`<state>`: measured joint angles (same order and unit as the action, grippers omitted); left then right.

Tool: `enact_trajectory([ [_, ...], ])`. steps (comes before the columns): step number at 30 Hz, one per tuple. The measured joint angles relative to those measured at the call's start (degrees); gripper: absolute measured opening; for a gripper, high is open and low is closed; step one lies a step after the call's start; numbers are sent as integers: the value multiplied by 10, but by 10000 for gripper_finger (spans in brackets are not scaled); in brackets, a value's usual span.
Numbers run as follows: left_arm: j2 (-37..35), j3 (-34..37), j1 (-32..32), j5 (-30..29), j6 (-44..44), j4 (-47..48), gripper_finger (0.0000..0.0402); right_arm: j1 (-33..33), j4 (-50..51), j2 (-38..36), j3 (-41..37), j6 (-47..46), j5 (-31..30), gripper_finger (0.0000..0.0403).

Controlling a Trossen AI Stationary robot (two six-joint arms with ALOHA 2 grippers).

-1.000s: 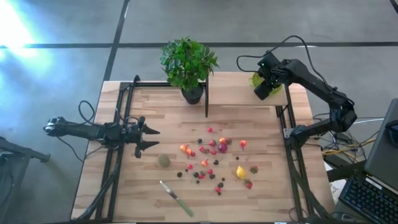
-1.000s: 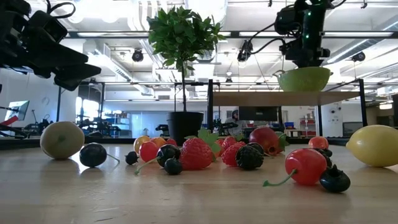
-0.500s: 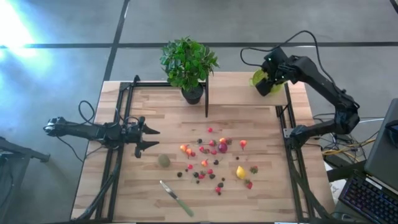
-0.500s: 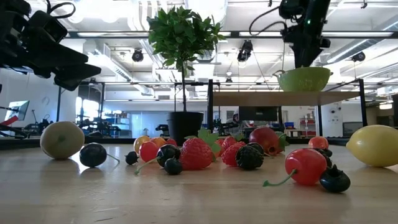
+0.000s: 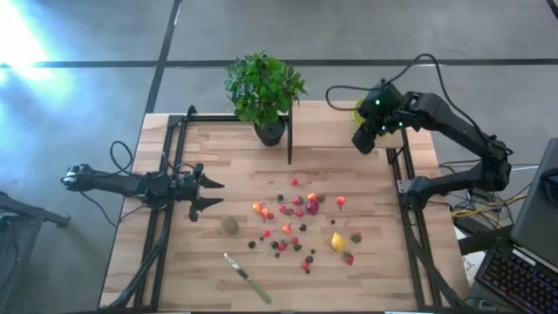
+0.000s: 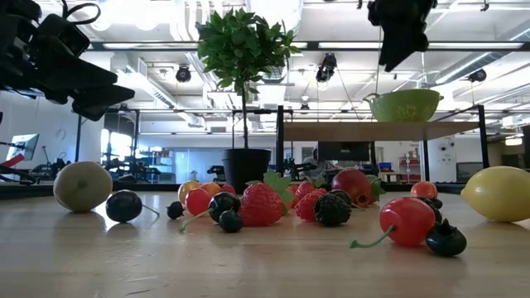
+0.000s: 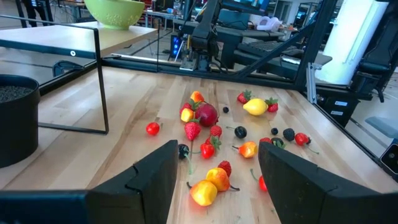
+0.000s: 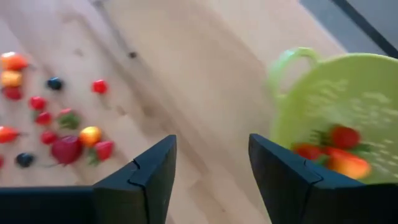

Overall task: Pick & Place Fruit
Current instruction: Put the pear into the green strainer bowl on the shelf

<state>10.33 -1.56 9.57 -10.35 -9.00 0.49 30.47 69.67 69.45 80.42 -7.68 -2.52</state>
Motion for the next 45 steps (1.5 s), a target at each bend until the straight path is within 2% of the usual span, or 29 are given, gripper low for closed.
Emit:
enact_trajectory([
  [7, 0, 0, 0, 0, 0, 0, 229, -112, -13, 0, -4, -40, -8, 171],
  [17, 0, 0, 0, 0, 0, 0, 229, -261, -55, 0, -29, -94, -59, 148],
  [23, 0, 0, 0, 0, 0, 0, 229, -340, -108, 0, -63, -110, -109, 131],
  [30, 0, 0, 0, 0, 0, 0, 229, -398, -154, 0, -110, -122, -114, 118],
  [37, 0, 0, 0, 0, 0, 0, 229, -445, -161, 0, -159, -183, -114, 123],
  [45, 0, 0, 0, 0, 0, 0, 229, -485, -169, 0, -225, -267, -139, 103],
])
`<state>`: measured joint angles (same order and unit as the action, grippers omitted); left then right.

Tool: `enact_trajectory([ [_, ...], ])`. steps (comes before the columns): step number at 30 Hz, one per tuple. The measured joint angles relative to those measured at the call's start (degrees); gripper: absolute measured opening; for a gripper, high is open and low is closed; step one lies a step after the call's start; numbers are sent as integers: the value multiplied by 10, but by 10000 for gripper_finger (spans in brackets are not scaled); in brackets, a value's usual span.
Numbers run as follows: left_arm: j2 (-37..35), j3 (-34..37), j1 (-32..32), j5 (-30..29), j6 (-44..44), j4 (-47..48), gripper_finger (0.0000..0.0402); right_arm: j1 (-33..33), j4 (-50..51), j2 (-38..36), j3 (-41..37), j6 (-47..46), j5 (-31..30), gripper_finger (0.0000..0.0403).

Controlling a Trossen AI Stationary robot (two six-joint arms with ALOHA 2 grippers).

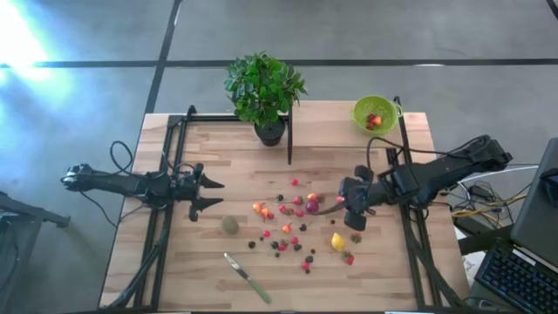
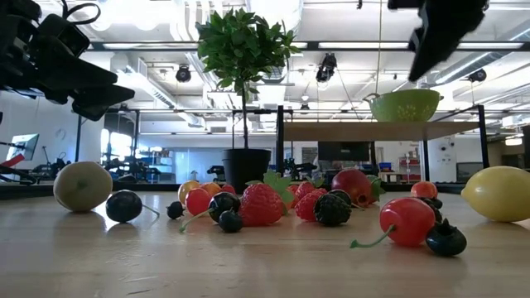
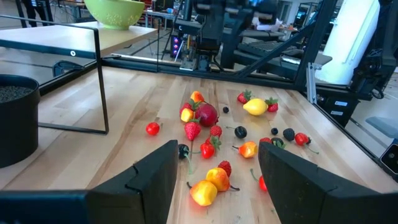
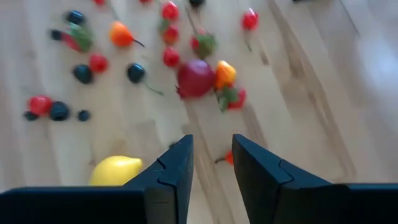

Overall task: Pick & Place Fruit
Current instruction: Put the pear into the green strainer bowl on the shelf

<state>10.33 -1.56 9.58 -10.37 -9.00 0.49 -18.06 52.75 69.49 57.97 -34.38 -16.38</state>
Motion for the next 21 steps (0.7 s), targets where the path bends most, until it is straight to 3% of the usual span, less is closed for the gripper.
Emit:
enact_trajectory([
  [9, 0, 0, 0, 0, 0, 0, 229, 1, -26, 0, -84, -87, -22, 99],
  [21, 0, 0, 0, 0, 0, 0, 229, 29, -118, 0, -163, -88, -32, 202],
])
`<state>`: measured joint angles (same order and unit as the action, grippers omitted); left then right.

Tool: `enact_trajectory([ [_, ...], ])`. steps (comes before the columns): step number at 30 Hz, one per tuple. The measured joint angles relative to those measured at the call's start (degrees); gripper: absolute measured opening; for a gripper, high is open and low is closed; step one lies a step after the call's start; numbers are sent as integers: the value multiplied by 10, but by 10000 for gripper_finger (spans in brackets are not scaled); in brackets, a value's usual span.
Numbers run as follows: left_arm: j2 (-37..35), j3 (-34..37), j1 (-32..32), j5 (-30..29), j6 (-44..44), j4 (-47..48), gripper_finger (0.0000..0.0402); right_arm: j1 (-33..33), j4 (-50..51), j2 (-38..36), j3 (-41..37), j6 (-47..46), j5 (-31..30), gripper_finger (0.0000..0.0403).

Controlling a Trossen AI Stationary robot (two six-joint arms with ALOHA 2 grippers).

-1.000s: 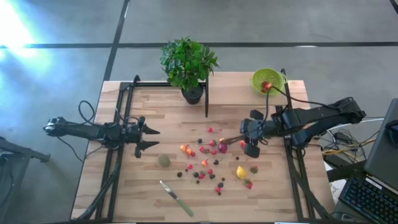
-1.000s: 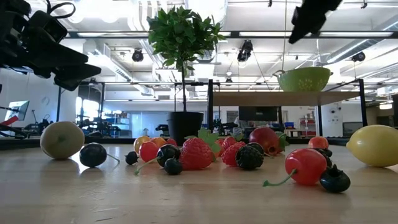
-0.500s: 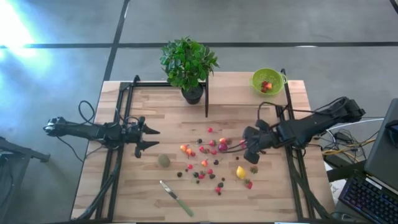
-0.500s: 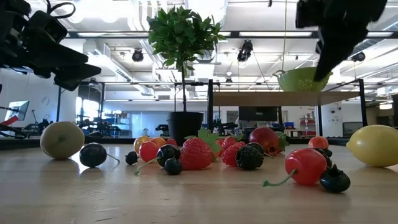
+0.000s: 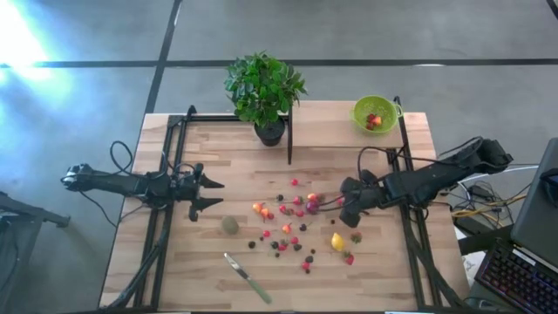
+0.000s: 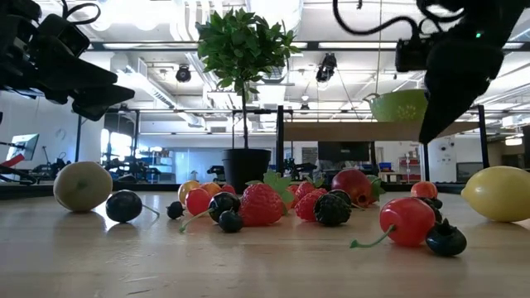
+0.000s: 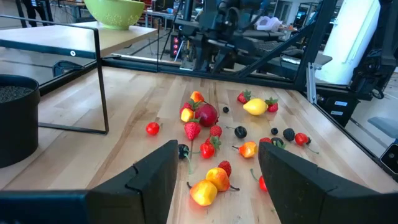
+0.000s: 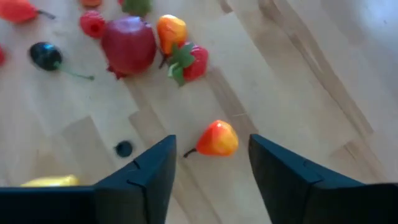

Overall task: Pick & Place Fruit
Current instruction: Put the pear into the green strainer bowl on the shelf

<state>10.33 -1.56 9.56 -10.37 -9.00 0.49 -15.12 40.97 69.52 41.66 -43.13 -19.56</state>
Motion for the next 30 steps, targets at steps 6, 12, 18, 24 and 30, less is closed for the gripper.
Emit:
enact_trajectory([
  [6, 0, 0, 0, 0, 0, 0, 229, 13, -66, 0, -43, -12, -1, 247],
  [12, 0, 0, 0, 0, 0, 0, 229, 15, -108, 0, -72, -22, -1, 277],
  [18, 0, 0, 0, 0, 0, 0, 229, 30, -151, 0, -112, -24, -1, 293],
  [24, 0, 0, 0, 0, 0, 0, 229, 46, -206, 0, -152, -24, -2, 301],
  [30, 0, 0, 0, 0, 0, 0, 229, 48, -245, 0, -177, -24, -1, 293],
])
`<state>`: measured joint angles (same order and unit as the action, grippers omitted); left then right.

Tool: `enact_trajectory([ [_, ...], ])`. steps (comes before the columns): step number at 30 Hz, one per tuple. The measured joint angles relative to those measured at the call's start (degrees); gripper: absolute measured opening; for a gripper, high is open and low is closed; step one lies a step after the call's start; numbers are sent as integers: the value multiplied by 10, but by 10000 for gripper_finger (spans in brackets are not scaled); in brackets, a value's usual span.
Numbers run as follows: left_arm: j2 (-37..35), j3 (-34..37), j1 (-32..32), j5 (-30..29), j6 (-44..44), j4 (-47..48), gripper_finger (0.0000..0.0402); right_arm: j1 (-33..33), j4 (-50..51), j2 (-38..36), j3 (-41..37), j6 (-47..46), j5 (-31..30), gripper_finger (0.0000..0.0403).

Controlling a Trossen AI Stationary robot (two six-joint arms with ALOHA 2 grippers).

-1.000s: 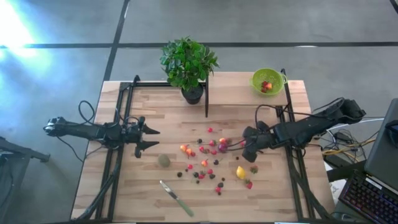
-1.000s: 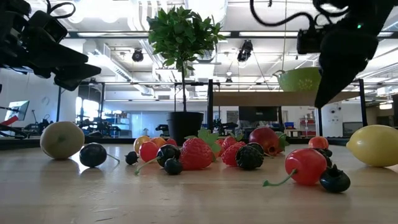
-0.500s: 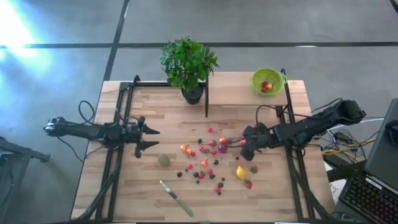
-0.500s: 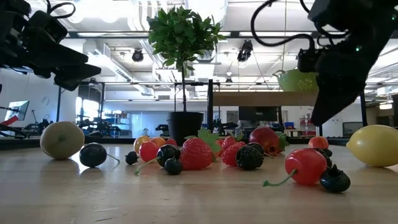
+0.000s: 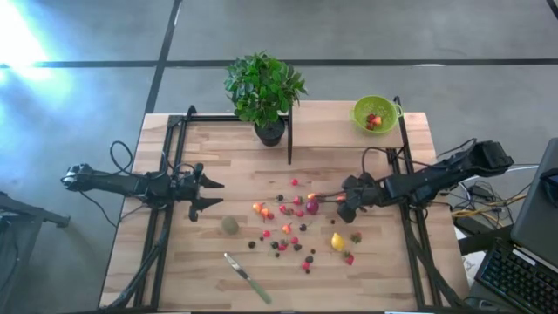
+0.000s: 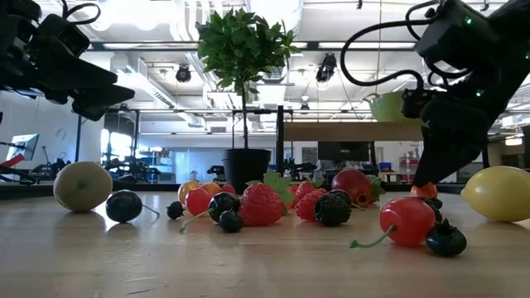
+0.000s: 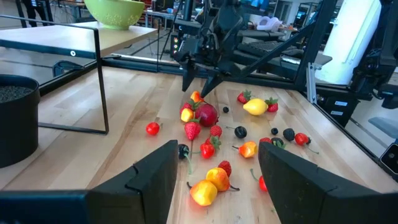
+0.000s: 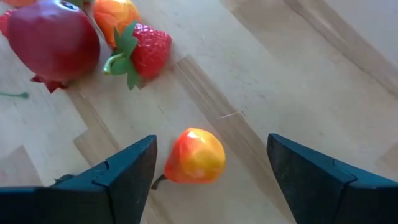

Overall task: Pick & Place Fruit
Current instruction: Put the pear into the green strainer bowl on the shelf

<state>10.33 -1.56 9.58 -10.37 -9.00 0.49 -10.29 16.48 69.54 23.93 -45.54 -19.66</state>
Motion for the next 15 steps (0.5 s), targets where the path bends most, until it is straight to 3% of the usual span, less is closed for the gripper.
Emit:
enact_trajectory([
  [15, 0, 0, 0, 0, 0, 0, 229, 0, -73, 0, -54, -21, 1, 254],
])
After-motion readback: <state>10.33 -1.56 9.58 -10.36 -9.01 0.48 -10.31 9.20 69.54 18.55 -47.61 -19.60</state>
